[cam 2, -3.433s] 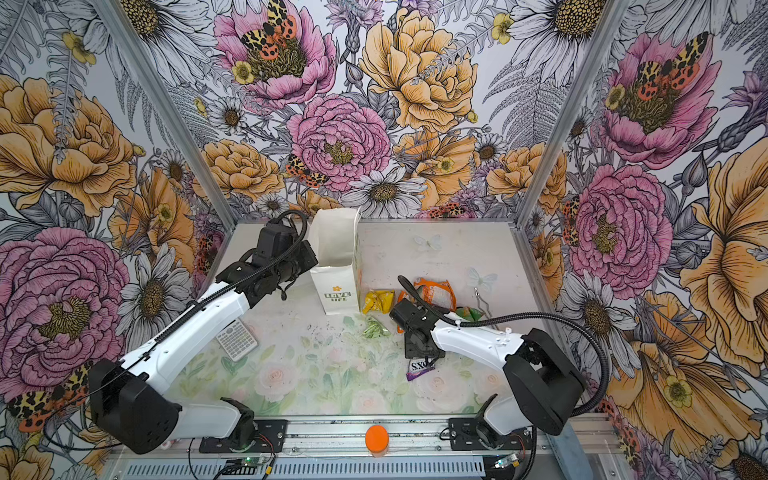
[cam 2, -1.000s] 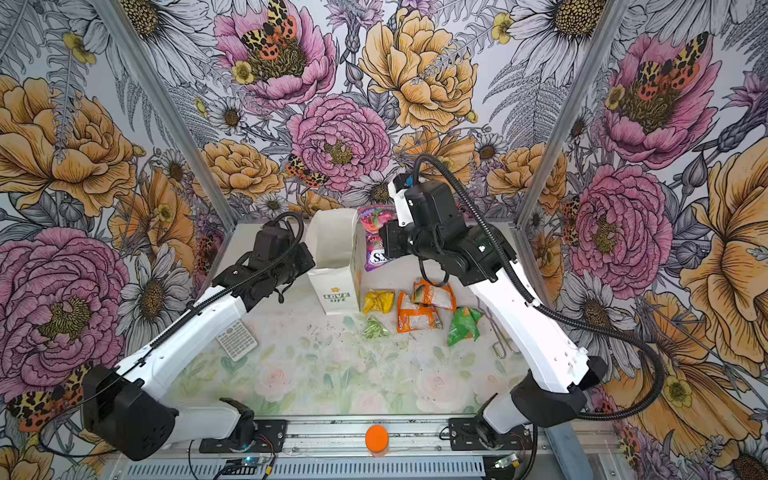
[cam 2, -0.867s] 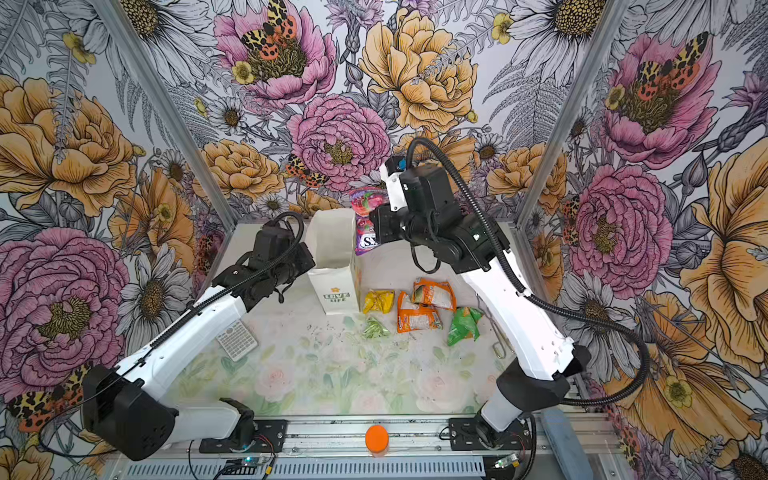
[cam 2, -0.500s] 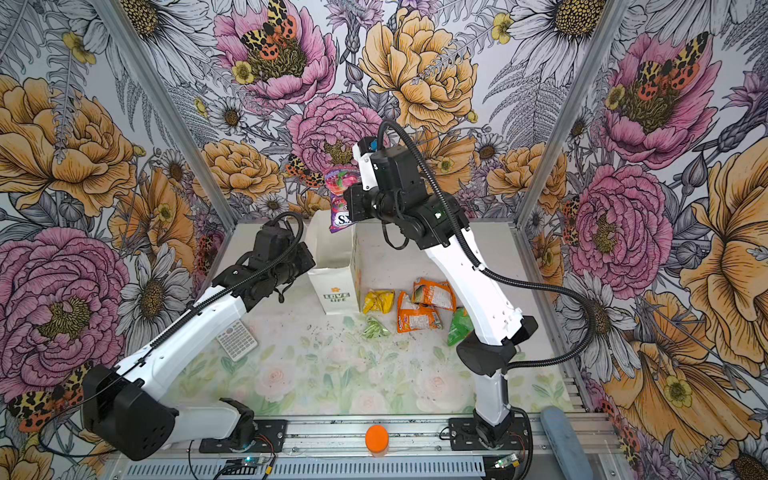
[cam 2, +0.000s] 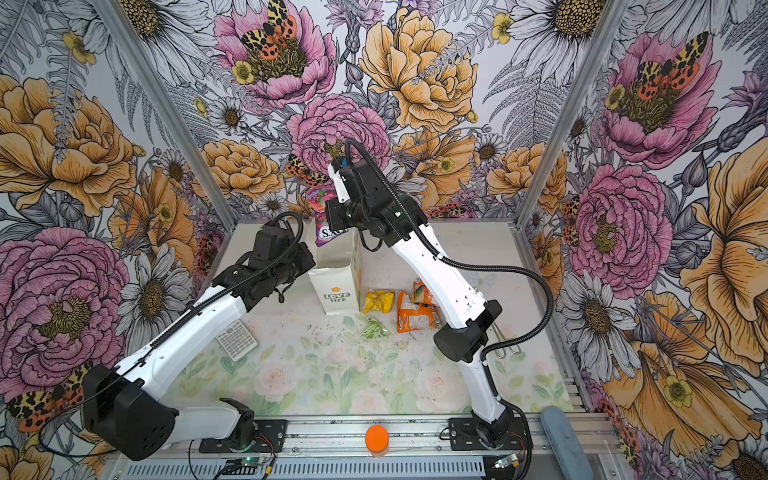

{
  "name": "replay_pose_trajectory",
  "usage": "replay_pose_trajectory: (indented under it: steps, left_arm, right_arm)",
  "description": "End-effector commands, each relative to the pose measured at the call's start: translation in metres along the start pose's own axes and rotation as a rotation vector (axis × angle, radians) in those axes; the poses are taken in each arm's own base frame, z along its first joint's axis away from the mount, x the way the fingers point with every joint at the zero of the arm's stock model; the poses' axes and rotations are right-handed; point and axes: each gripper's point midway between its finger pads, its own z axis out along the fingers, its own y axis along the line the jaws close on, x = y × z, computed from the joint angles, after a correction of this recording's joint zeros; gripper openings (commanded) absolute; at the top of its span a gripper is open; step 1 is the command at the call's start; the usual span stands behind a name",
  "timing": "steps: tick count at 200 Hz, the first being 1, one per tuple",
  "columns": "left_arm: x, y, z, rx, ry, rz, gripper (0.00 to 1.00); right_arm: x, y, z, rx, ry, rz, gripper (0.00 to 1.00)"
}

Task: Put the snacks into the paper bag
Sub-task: 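Lift the pink berry packet with the right gripper and carry it above the bag, then lower the pink berry packet into the bag held by the left gripper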

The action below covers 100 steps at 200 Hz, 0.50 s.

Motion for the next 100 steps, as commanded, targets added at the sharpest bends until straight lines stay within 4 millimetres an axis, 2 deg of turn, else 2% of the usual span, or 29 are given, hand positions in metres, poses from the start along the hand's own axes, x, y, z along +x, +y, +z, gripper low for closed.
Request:
replay_pose_trajectory:
  steps: [1, 100]
  left_arm:
    - [0.001, 0.002, 0.0, 0.009, 0.007, -0.008, 0.0]
    - [0.001, 0.002, -0.001, 0.018, 0.005, -0.016, 0.0]
  right_arm:
    - [-0.009, 0.003, 0.002, 0.004, -0.046, -0.026, 0.0]
    - [0.028, -0.012, 0.027, 0.111, 0.054, -0.092, 0.0]
